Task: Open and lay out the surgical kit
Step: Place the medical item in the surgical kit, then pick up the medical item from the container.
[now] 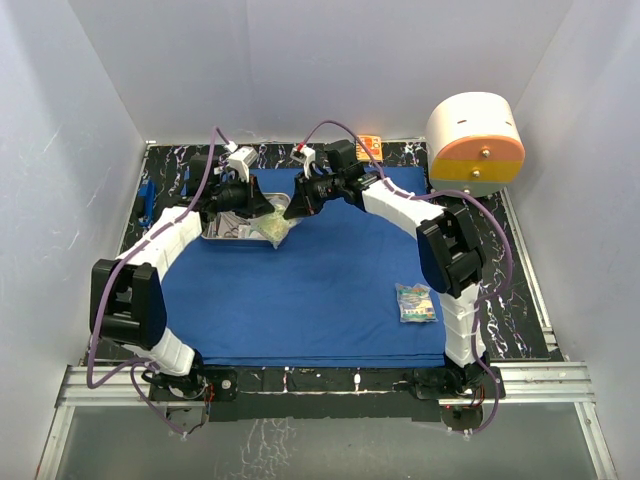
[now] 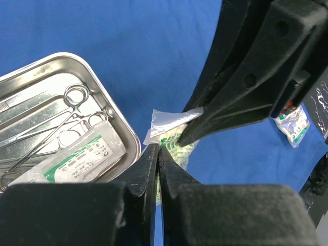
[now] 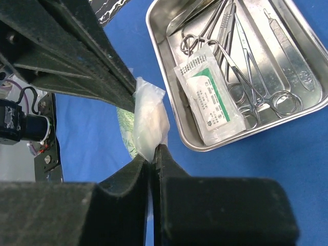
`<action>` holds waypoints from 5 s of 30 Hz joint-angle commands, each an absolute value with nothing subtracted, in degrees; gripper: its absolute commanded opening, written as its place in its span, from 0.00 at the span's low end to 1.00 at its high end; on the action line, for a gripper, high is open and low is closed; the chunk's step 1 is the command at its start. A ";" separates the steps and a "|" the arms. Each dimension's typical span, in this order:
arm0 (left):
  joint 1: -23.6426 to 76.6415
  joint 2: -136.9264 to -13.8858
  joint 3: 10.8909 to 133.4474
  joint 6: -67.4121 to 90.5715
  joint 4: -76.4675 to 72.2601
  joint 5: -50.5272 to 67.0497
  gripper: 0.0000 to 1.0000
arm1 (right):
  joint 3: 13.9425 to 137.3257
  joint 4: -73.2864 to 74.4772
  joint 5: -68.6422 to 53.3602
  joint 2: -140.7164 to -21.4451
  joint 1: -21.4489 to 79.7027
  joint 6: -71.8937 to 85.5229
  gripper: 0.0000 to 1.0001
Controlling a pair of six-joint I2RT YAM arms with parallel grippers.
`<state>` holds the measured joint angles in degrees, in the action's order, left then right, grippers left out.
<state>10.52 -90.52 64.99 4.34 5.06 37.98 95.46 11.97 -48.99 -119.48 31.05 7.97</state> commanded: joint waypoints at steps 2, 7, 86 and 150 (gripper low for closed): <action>10.56 -85.74 64.46 2.84 3.80 41.76 0.12 | 98.27 14.91 -48.65 -117.19 30.16 2.30 0.00; 9.79 -84.11 66.89 -3.24 9.50 40.08 0.54 | 99.01 31.07 -49.03 -112.81 28.44 -12.78 0.00; 6.68 -86.84 66.19 -7.93 10.17 35.91 0.81 | 73.64 74.68 -19.67 -101.54 13.44 -57.20 0.31; 9.96 -118.15 85.52 -15.21 31.85 12.97 0.46 | 77.28 38.80 -23.77 -92.67 8.96 -27.41 0.77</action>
